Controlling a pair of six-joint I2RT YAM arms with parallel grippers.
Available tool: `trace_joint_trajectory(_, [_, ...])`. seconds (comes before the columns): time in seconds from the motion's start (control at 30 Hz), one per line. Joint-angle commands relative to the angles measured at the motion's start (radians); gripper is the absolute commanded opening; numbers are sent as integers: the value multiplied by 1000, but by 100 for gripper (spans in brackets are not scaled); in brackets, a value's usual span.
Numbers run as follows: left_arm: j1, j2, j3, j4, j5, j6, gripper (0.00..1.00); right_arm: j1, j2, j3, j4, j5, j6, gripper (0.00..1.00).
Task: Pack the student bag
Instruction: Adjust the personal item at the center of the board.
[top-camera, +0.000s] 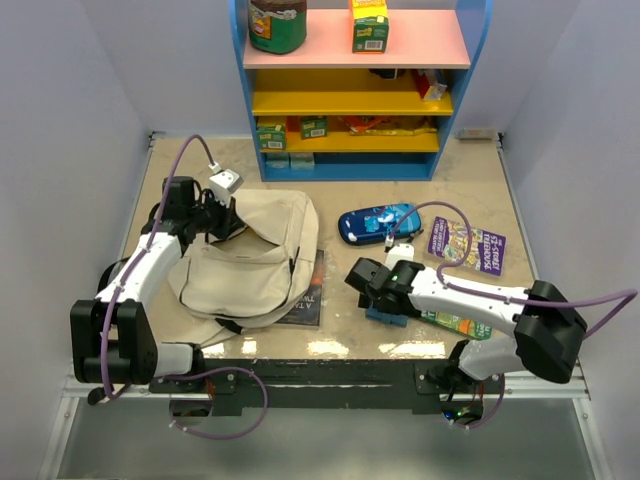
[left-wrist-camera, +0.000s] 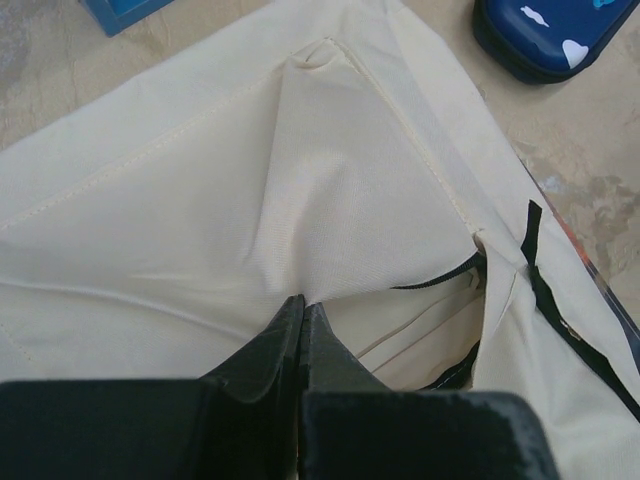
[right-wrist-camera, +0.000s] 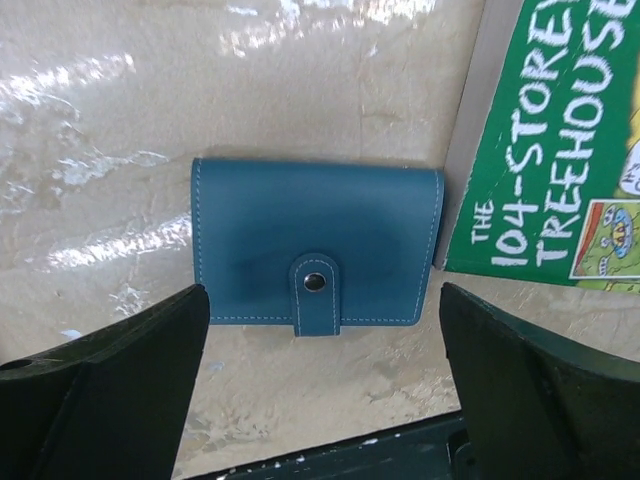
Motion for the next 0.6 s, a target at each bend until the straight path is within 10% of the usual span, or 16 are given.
trace_joint_trajectory(0.0, [2, -36, 54, 13, 65, -28, 0, -9, 16, -47, 52, -91, 47, 98])
trace_joint_trajectory(0.57, [2, -39, 58, -2, 61, -27, 0, -26, 90, -91, 419, -337, -10, 97])
